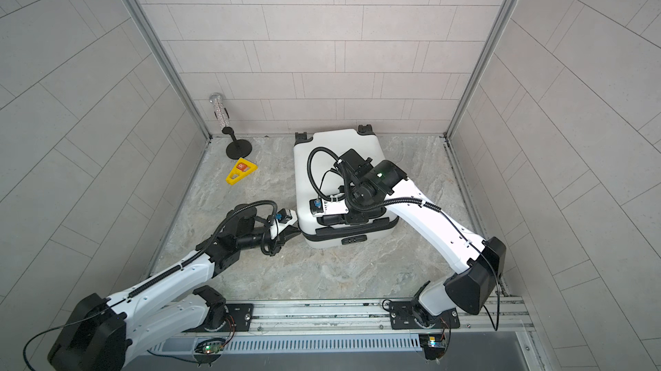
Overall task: Open the suitcase zippers
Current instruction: Unzip the zipper on the suitcase.
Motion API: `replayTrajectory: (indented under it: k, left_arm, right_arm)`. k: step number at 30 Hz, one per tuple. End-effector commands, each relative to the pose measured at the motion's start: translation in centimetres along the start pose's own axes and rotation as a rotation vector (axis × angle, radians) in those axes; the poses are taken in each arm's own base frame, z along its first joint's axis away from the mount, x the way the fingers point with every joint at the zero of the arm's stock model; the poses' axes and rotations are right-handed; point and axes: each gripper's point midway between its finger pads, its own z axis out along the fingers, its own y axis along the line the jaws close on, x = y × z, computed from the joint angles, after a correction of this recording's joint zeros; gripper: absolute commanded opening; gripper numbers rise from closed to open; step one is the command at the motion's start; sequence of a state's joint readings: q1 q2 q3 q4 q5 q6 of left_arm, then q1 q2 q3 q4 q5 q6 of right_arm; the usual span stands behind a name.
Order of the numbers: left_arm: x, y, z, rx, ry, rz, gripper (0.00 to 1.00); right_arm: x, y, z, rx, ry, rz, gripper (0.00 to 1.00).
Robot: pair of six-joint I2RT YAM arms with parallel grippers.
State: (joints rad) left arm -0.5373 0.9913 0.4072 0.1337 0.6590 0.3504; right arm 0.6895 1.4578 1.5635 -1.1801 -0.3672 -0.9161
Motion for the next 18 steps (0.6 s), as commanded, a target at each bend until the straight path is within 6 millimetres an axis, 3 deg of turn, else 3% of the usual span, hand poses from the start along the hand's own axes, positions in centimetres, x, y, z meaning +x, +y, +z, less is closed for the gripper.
replayTrajectory:
  k: [1,9,18]
  left_arm:
    - [-1.8,-0.3,-0.3,0.013,-0.053,0.027,0.00]
    - [-4.7,-1.8,-1.5,0.061,-0.126,-0.025,0.00]
    - [-7.5,-3.8,-2.5,0.096,-0.195,-0.035,0.00]
  right_arm:
    - [-5.6,-4.4,-6.7,0.289,-0.241,-0.074,0.00]
    - [-6.9,-9.3,-7.6,0.428,-0.336,0.366,0.00]
    - [-9.3,-11.4,-5.1,0.453,-0.391,0.572,0.00]
